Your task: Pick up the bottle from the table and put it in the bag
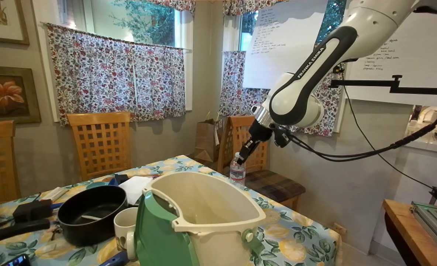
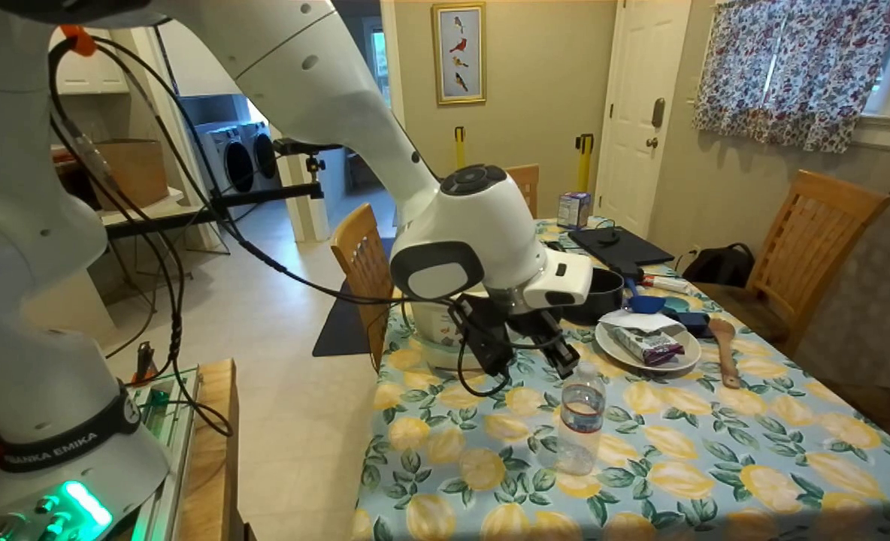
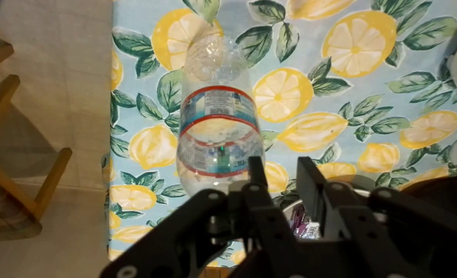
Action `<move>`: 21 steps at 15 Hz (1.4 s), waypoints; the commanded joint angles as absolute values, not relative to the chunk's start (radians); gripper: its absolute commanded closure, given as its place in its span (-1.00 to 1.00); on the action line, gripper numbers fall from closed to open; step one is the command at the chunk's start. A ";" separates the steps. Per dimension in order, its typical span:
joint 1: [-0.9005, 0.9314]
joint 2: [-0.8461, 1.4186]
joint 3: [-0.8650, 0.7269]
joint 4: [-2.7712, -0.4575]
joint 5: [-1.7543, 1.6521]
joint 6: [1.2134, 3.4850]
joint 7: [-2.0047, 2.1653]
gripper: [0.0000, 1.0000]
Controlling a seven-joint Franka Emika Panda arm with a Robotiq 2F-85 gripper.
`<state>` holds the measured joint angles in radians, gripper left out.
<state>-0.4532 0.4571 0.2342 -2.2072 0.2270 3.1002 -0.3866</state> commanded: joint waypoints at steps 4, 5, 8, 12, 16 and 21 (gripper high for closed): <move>-0.472 0.445 0.260 -2.215 0.227 3.097 -0.404 -0.58; -0.462 0.432 0.253 -2.225 0.225 3.092 -0.397 -0.74; -0.437 0.418 0.229 -2.231 0.224 3.075 -0.376 -1.00; -0.394 0.395 0.162 -2.228 0.176 3.048 -0.306 -1.00; -0.330 0.375 0.072 -2.216 0.146 3.001 -0.239 -1.00; -0.375 0.405 0.126 -2.167 0.193 3.001 -0.297 -1.00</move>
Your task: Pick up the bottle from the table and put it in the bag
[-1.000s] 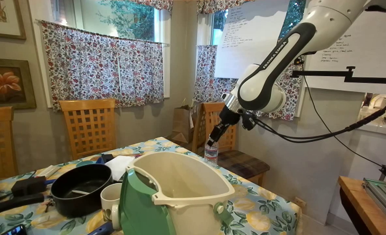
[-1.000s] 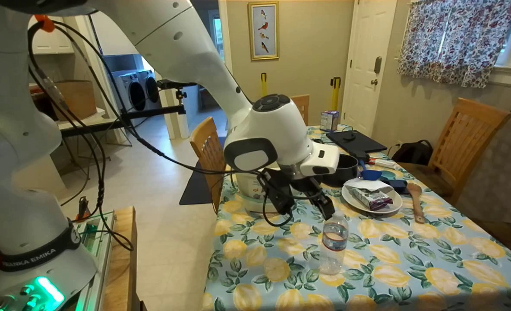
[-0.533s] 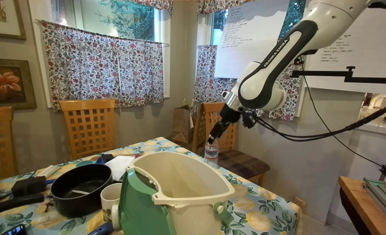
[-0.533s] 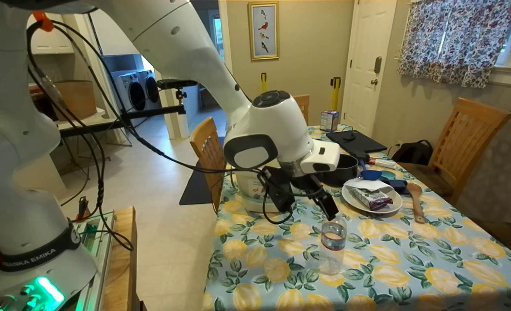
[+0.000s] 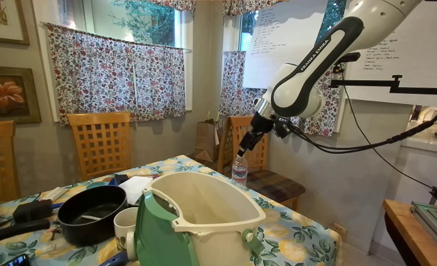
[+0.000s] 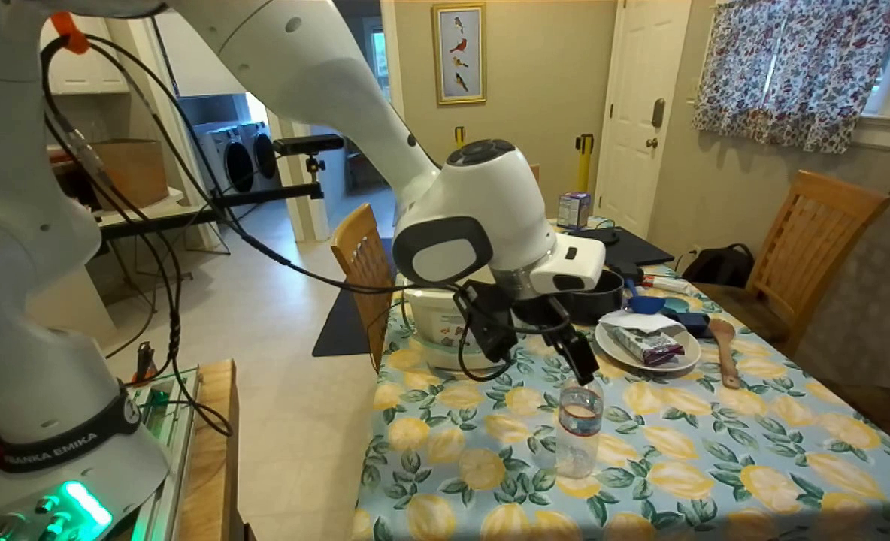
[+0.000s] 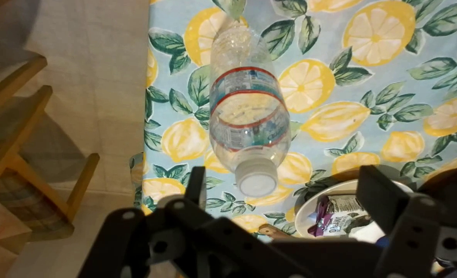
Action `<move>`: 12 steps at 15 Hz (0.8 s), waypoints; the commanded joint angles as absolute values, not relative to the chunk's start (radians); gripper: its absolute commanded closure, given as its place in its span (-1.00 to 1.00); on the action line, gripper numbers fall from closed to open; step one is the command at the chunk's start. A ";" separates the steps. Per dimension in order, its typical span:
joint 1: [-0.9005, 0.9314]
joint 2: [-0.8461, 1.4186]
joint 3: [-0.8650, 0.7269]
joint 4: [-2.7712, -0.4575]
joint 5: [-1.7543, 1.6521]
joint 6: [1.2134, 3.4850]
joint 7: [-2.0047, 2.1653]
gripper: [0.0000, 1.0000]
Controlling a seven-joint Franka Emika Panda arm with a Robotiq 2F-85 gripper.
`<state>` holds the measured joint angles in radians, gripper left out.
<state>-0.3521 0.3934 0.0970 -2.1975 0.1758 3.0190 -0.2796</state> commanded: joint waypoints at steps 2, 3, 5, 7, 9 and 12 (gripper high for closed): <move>-0.369 0.418 0.122 -2.158 0.180 3.007 -0.295 -1.00; -0.366 0.422 0.118 -2.154 0.175 3.005 -0.294 -1.00; -0.338 0.429 0.081 -2.153 0.139 2.997 -0.267 -1.00; -0.324 0.436 0.058 -2.152 0.119 2.998 -0.262 -1.00; -0.334 0.447 0.067 -2.147 0.121 3.014 -0.269 -1.00; -0.363 0.463 0.103 -2.134 0.140 3.046 -0.284 -1.00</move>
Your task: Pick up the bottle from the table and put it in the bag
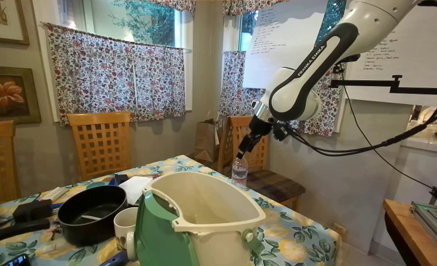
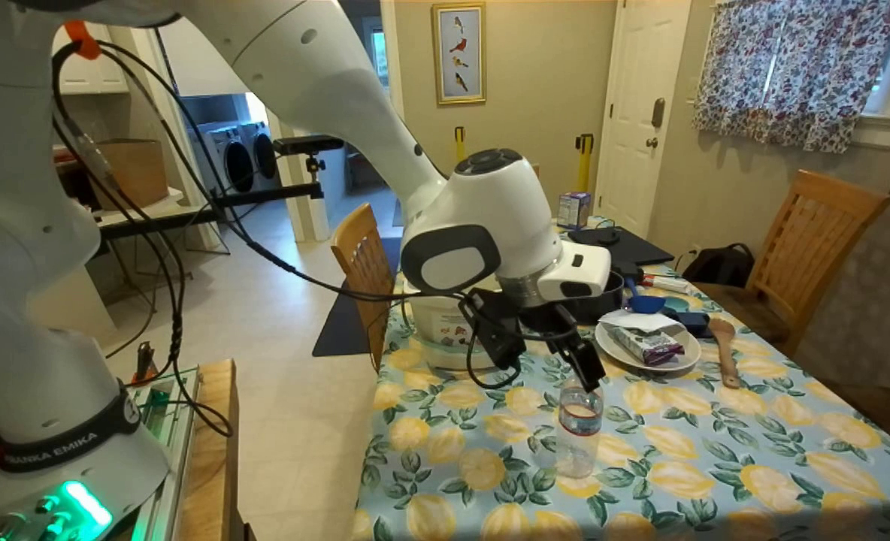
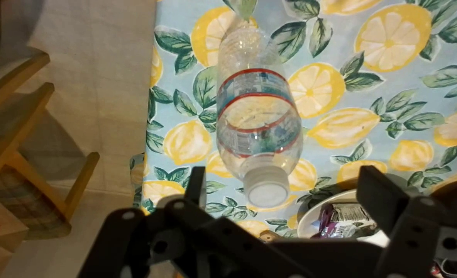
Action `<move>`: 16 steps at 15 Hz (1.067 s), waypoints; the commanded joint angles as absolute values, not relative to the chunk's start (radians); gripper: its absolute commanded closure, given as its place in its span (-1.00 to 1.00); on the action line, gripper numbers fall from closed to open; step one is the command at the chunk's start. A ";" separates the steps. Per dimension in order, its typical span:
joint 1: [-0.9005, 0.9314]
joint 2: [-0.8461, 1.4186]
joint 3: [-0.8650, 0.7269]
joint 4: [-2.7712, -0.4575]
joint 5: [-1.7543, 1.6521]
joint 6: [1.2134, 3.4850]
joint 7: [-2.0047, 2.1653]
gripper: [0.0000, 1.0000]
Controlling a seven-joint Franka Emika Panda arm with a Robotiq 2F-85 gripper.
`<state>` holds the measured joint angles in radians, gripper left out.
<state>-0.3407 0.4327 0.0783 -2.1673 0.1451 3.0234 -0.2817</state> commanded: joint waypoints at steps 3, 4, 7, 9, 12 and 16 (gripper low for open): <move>-0.364 0.479 0.105 -2.124 0.128 3.062 -0.284 -0.48; -0.360 0.484 0.097 -2.122 0.121 3.065 -0.281 -0.47; -0.346 0.503 0.074 -2.112 0.102 3.061 -0.271 -0.13; -0.345 0.512 0.066 -2.108 0.092 3.059 -0.270 0.13; -0.359 0.498 0.083 -2.117 0.092 3.057 -0.273 0.57; -0.365 0.489 0.097 -2.114 0.096 3.059 -0.275 1.00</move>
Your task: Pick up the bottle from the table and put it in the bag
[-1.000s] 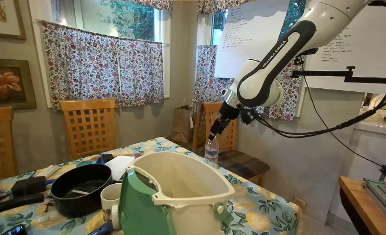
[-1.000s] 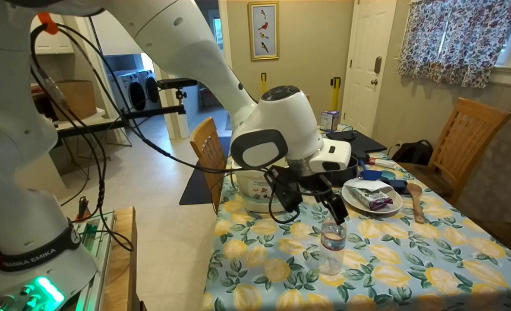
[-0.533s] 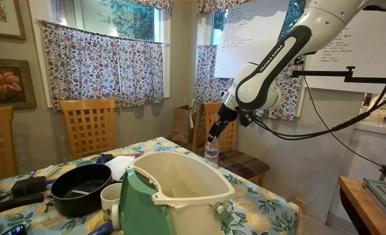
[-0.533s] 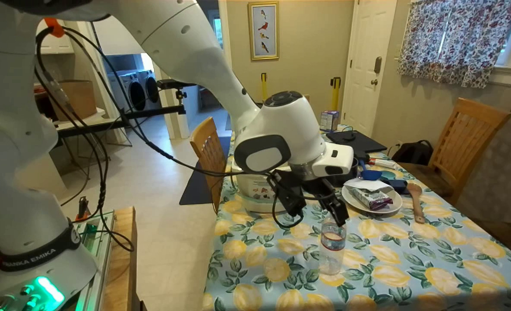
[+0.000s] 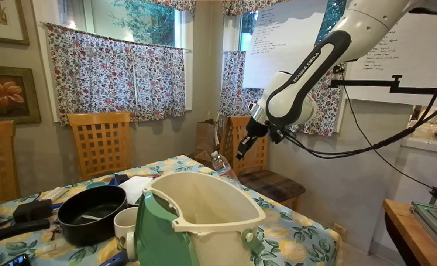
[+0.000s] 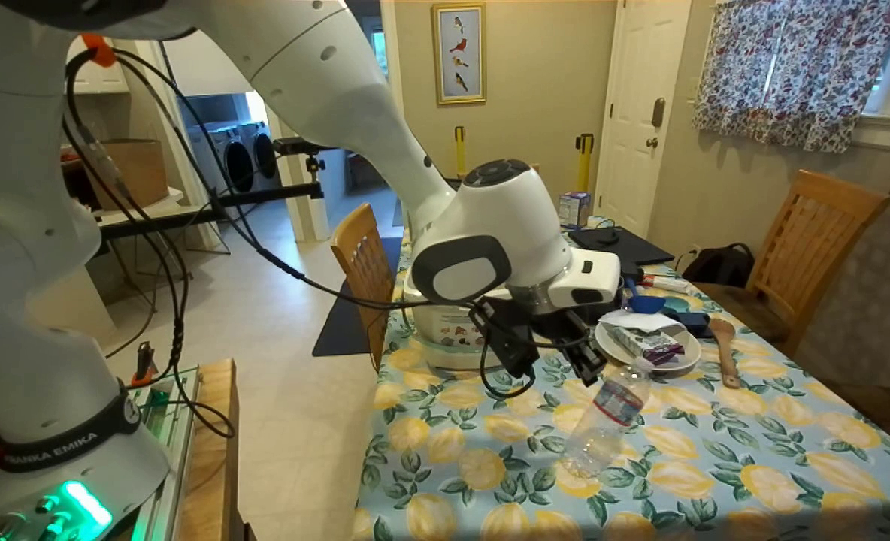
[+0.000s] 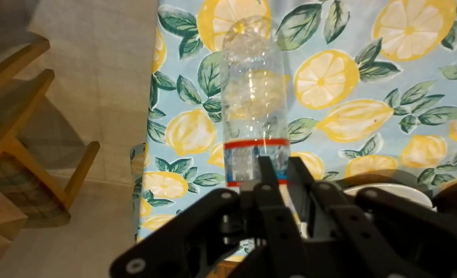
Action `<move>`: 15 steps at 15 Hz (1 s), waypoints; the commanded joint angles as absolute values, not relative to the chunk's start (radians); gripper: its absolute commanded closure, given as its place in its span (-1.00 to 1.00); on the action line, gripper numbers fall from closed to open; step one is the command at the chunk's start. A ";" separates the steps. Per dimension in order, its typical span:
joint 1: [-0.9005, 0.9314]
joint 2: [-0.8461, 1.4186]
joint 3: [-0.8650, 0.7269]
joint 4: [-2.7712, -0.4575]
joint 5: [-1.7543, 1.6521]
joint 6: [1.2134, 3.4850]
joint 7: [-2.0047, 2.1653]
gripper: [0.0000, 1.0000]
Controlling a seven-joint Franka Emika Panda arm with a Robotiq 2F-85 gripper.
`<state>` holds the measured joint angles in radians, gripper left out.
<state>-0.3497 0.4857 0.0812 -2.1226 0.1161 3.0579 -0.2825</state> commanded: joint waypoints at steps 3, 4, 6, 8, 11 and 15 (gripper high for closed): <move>-0.360 0.489 0.093 -2.115 0.093 3.056 -0.273 1.00; -0.356 0.488 0.088 -2.116 0.092 3.057 -0.269 0.48; -0.356 0.478 0.086 -2.123 0.091 3.054 -0.269 0.33; -0.350 0.464 0.072 -2.128 0.086 3.047 -0.266 0.06; -0.297 0.460 -0.014 -2.081 0.086 3.007 -0.191 -0.35; -0.320 0.467 0.006 -2.087 0.096 3.033 -0.217 -0.35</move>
